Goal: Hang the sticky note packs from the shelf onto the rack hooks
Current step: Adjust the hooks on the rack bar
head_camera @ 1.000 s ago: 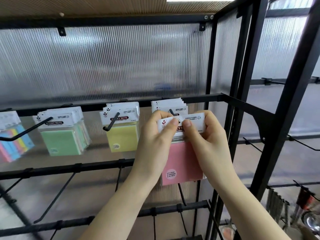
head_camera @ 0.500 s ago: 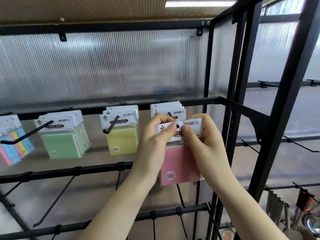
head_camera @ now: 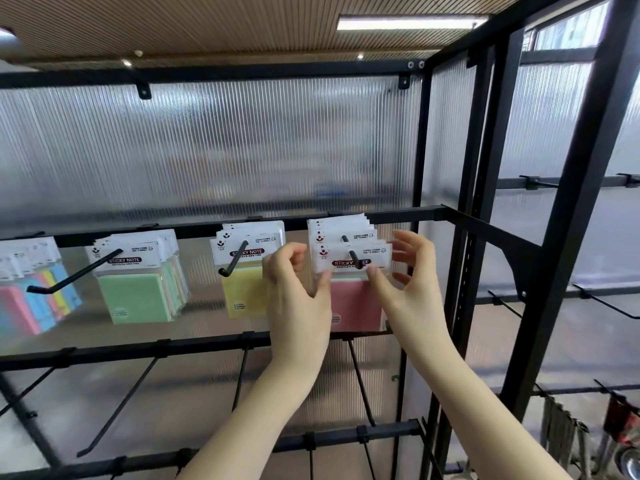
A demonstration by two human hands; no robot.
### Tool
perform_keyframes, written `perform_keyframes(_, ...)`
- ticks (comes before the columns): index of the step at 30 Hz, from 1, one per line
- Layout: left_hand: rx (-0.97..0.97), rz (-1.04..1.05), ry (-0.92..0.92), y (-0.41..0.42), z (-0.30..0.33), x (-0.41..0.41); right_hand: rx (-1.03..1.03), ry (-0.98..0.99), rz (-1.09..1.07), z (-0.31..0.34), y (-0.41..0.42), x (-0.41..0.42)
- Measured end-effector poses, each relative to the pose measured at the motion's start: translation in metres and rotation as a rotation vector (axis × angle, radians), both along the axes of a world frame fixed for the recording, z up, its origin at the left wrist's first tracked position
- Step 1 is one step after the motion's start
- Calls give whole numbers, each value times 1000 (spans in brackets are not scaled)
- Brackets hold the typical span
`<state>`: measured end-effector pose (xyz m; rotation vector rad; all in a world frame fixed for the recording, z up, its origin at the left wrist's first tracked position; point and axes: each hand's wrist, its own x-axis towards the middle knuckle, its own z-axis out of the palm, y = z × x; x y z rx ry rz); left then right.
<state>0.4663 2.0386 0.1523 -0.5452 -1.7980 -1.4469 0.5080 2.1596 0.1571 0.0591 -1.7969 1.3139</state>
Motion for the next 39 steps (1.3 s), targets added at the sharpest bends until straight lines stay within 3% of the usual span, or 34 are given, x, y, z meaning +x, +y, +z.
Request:
perform_keyframes(7,-178,114,198,4,-13,-17,-10,-105,-37,-11,7,-23)
perform_keyframes(14,-442,143,124,3,-20,-9,-10,-213,-6,-11,13,-40)
perform_keyframes(21,-561,173,86,0,-24,10,-6,-276,5,-23,15,-37)
perform_keyframes(31,-747,203,-129,-40,-61,27,270,-672,-41,-70,12,-13)
perform_keyframes(39,-832,314,-228,-113,-69,24,526,-555,115,-67,-61,-9)
